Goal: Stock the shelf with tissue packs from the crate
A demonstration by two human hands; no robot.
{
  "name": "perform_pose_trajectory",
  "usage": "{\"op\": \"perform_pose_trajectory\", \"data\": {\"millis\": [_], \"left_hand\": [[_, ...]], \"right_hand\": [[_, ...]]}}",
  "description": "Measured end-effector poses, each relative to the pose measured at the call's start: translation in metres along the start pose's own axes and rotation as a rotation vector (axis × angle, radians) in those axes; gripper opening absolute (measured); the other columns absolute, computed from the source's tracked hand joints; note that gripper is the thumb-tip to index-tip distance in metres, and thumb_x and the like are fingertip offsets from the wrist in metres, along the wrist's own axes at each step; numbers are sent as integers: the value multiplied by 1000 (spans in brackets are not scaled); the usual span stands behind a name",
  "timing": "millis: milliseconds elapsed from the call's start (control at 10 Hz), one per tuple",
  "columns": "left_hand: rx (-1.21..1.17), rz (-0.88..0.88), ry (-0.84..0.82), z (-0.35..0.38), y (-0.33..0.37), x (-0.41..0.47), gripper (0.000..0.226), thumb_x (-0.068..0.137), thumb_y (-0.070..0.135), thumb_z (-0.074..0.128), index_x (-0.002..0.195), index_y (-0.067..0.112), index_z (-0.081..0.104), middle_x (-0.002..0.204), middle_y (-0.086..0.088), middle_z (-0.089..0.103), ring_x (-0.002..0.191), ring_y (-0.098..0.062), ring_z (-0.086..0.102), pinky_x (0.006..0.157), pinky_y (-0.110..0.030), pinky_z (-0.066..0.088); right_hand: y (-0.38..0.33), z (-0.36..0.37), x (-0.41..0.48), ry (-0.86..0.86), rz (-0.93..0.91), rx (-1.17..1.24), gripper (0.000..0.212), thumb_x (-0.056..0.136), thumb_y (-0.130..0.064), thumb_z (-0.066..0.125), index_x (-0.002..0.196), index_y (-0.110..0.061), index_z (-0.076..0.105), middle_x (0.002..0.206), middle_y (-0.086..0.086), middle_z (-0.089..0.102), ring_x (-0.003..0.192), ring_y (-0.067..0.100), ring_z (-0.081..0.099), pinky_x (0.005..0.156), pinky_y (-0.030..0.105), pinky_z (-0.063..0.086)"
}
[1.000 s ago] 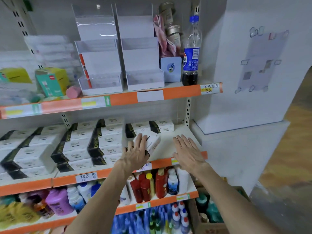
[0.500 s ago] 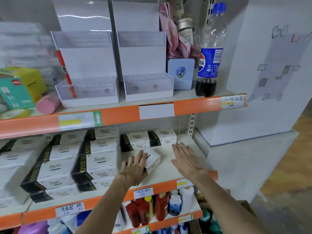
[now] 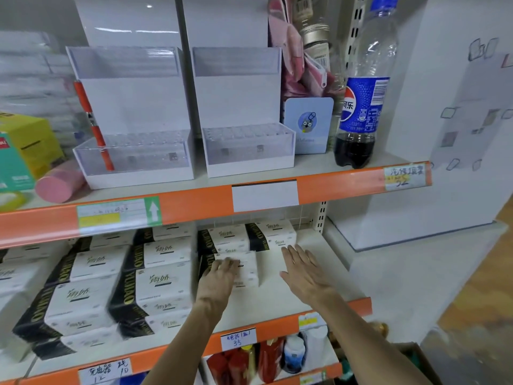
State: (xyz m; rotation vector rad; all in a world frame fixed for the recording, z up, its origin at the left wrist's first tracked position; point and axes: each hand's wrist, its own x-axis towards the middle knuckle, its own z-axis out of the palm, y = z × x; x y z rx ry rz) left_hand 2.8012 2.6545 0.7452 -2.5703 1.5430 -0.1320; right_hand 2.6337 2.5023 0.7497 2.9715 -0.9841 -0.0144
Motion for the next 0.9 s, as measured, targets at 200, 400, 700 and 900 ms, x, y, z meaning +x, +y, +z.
{"op": "perform_pose_trajectory", "data": {"millis": [200,400,700,900], "left_hand": [[-61,-76,-52,-5,0,9,101,73,-7,69,151,16,10,149,-2,23,138,-24,26,95,-30,50],[-11,-109,-81,-6,0,14,105,70,-2,74,151,14,9,148,-4,24,137,-26,28,96,-32,50],[9,-106,-85,-6,2,16,87,89,9,55,152,10,-5,159,-7,2,146,-28,8,118,-44,18],[-63,-35,-88,-10,19,-13,77,95,11,40,152,10,-12,161,-4,-11,148,-24,-7,121,-45,5]], "right_hand": [[1,3,11,16,-8,-3,62,105,-38,24,154,-8,0,162,10,2,150,24,-4,121,39,1],[-1,10,12,-12,0,5,63,105,-38,25,154,-9,0,162,10,2,150,24,-4,122,39,1],[-2,22,-10,-53,32,-10,63,104,-38,27,154,-9,0,162,10,3,150,25,-3,121,40,0],[-33,7,-20,21,-23,-4,63,104,-37,27,154,-9,-1,162,11,0,149,24,-5,121,39,-1]]}}
